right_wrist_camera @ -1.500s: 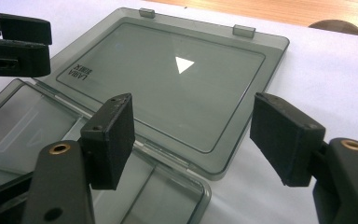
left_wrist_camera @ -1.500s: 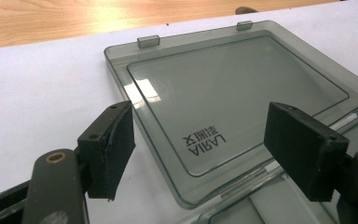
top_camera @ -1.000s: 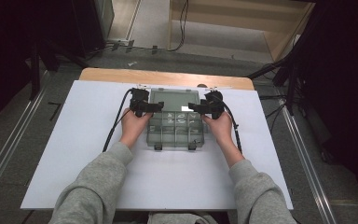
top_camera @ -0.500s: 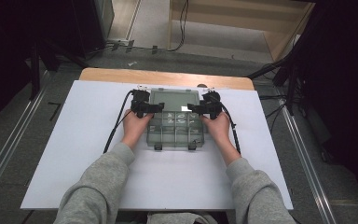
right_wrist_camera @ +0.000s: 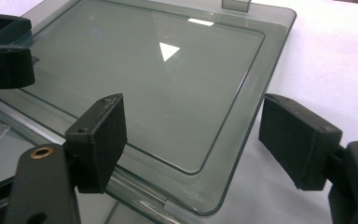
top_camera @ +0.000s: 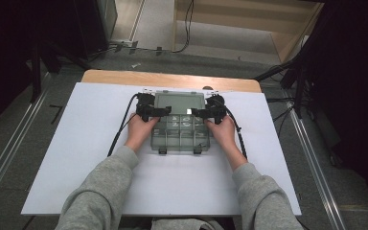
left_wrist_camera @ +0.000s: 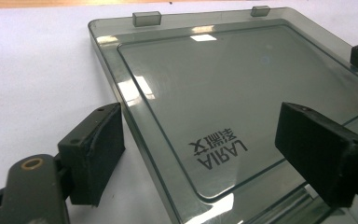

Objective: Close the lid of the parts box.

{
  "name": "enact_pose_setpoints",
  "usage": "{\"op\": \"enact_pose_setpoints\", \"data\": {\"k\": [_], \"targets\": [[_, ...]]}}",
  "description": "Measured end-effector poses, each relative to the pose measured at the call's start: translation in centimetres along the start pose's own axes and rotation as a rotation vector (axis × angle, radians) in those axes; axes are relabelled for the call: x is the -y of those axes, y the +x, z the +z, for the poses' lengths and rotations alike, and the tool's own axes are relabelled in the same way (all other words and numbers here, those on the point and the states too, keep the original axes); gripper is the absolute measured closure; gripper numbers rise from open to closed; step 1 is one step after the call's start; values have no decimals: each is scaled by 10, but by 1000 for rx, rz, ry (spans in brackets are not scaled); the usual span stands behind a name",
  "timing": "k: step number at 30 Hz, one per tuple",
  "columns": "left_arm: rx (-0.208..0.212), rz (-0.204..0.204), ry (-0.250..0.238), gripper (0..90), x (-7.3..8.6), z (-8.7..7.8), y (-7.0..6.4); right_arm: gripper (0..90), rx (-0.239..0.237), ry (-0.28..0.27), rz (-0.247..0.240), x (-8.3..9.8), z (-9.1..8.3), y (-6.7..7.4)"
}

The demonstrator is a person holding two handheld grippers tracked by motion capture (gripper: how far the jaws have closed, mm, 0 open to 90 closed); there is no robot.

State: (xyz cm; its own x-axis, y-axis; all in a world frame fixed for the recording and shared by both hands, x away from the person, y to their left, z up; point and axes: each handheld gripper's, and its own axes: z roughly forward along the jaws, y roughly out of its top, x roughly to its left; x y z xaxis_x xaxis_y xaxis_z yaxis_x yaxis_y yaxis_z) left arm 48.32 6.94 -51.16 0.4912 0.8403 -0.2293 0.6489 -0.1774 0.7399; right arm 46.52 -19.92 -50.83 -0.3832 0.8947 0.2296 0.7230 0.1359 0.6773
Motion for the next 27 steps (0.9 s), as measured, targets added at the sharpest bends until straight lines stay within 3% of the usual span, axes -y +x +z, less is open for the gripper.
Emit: {"op": "enact_pose_setpoints", "data": {"k": [6, 9, 17, 21, 27], "targets": [[-3, 1, 0, 144, 0, 1, -1, 214, -12, 3, 12, 0, 1, -2], [-5, 1, -1, 146, 0, 1, -1, 214, -29, 24, 56, 0, 1, -3], [-12, -6, -4, 160, 0, 1, -1, 219, -22, 51, 90, -1, -1, -1], [-12, -8, -2, 165, 0, 1, 0, 230, -33, 85, 144, -2, -1, 0], [-6, -11, -1, 165, 0, 1, 0, 245, -41, 90, 151, -2, -2, 0]]}}
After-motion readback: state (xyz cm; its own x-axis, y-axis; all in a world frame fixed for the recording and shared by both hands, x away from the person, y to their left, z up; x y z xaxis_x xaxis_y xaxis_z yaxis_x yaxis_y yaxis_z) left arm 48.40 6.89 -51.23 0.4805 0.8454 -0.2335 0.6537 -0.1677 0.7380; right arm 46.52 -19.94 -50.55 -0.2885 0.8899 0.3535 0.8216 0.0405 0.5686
